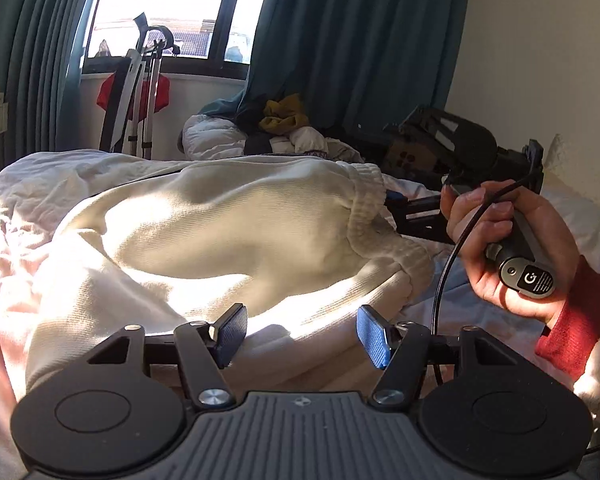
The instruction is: Fold clothes
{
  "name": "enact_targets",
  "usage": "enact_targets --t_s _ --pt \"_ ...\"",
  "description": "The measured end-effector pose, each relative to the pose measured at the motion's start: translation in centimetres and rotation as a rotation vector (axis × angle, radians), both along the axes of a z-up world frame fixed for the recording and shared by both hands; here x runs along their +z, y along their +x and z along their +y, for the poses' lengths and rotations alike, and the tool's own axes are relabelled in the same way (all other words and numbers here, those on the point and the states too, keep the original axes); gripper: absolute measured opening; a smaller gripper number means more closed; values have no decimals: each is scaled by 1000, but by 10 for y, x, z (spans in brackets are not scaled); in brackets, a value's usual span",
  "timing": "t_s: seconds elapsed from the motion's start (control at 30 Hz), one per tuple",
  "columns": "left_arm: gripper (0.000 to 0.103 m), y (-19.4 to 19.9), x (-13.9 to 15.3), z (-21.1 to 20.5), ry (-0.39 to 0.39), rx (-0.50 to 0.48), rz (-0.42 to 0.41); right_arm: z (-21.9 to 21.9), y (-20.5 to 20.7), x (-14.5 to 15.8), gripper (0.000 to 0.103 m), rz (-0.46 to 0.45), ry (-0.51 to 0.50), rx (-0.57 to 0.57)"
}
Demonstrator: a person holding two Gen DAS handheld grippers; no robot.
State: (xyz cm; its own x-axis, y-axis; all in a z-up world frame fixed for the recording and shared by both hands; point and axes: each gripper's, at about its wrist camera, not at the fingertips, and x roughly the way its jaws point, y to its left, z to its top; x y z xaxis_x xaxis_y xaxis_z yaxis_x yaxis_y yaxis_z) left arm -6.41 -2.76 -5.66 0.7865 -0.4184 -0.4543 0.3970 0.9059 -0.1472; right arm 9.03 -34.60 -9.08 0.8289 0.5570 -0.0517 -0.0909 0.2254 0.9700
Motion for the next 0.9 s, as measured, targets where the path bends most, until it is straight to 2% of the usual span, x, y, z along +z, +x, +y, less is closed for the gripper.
enact_targets --t_s 0.03,0.17,0.4,0.47,0.57,0.67,0.83,0.87,0.9 --pt "63 -1 0 -2 8 -8 -11 0 -5 8 80 -32 -23 6" --pt "63 -2 -4 -9 45 -47 -46 0 -24 35 81 -105 -133 27" --pt "64 7 -16 -34 124 -53 -109 14 -26 38 81 -52 -297 94" --pt "64 8 -23 -46 191 -77 -145 20 -17 35 81 -33 -341 103" --pt "64 8 -28 -60 269 -101 -194 21 -2 24 80 0 -304 133" --pt "64 21 -31 -71 278 -100 -193 19 7 16 80 2 -213 178" --pt "64 53 -38 -90 308 -194 -191 8 11 13 80 -28 -71 195" --pt "60 58 -39 -91 301 -213 -189 6 11 14 80 -38 -50 197" --pt "51 62 -41 -91 291 -232 -188 4 11 14 81 -45 -39 201"
